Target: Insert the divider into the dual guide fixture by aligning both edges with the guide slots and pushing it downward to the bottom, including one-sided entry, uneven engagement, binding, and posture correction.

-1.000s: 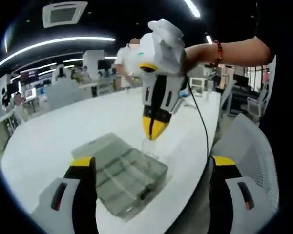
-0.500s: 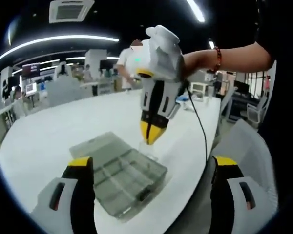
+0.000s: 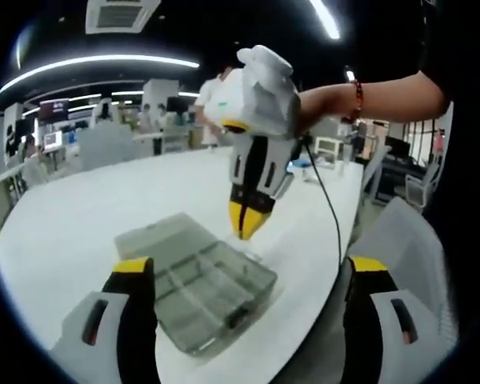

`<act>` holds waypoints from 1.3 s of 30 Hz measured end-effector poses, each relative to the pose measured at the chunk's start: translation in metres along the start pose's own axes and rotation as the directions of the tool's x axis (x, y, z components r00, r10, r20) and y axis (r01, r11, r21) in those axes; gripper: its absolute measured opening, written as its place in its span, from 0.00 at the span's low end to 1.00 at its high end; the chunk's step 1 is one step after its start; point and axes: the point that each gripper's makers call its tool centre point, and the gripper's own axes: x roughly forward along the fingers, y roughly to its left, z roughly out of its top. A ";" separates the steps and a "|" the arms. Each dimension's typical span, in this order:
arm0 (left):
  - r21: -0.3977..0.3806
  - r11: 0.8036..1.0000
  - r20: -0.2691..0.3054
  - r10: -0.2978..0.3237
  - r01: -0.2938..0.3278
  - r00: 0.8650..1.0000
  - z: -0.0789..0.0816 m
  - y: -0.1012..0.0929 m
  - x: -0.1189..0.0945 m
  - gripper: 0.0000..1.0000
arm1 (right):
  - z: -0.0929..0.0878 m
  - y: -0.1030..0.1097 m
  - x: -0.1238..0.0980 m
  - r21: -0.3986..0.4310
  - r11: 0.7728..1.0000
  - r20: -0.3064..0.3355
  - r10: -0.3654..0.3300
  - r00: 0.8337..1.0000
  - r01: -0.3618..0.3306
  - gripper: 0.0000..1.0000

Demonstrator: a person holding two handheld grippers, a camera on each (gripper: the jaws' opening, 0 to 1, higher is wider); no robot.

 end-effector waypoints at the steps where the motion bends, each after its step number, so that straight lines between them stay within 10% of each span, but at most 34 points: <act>1: -0.015 1.000 0.002 -0.003 0.003 1.000 -0.001 0.000 -0.001 0.96 | 0.000 -0.001 0.001 0.000 1.000 0.000 0.001 1.000 -0.001 0.00; 39: -0.045 0.999 -0.003 -0.006 0.006 1.000 -0.003 0.000 0.000 0.95 | 0.002 -0.002 0.014 0.039 0.998 -0.013 0.049 0.999 -0.048 0.00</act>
